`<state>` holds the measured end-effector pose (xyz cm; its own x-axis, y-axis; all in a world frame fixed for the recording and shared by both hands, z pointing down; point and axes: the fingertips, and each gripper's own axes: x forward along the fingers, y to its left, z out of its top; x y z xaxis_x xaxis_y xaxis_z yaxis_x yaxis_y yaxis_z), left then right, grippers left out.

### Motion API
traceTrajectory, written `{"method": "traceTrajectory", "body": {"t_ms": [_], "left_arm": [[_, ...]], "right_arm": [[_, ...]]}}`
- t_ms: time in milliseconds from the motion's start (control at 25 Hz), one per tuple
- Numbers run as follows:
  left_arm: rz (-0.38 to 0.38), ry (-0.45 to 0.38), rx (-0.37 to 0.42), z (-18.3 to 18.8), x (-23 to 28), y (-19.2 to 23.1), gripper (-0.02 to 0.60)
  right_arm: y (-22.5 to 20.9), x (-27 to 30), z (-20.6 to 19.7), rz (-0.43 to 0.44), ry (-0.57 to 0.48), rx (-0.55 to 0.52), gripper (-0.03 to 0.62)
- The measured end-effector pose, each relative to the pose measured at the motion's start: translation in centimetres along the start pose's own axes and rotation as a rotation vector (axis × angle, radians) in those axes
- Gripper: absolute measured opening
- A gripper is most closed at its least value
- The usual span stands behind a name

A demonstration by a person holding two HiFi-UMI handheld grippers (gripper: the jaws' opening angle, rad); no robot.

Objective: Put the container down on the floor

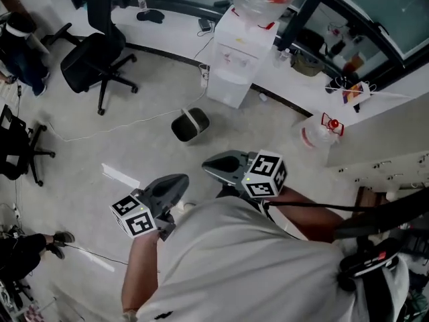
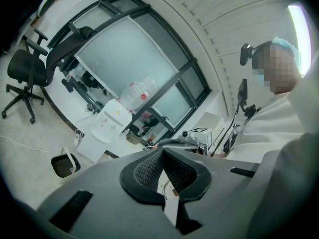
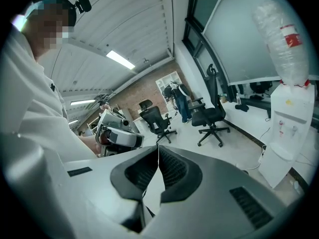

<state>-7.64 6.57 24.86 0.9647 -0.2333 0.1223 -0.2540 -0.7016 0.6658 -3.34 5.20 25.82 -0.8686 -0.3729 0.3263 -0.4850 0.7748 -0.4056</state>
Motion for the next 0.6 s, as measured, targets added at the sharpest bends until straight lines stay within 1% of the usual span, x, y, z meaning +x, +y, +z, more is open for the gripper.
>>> {"method": "traceTrajectory", "body": {"t_ms": [120, 200, 360, 600], "left_arm": [[0.000, 0.039, 0.045, -0.5, 0.1, 0.0, 0.009], [0.010, 0.054, 0.055, -1.0, 0.0, 0.2, 0.009], [0.011, 0.039, 0.020, -1.4, -0.6, 0.4, 0.009], [0.025, 0.032, 0.016, -1.5, -1.1, 1.1, 0.009]], "right_arm": [[0.0, 0.2, 0.3, 0.005, -0.005, -0.008, 0.017], [0.2, 0.5, 0.1, 0.013, -0.002, -0.012, 0.017], [0.5, 0.9, -0.5, 0.017, 0.005, -0.005, 0.017], [1.0, 1.9, -0.8, 0.050, 0.006, 0.002, 0.017]]}}
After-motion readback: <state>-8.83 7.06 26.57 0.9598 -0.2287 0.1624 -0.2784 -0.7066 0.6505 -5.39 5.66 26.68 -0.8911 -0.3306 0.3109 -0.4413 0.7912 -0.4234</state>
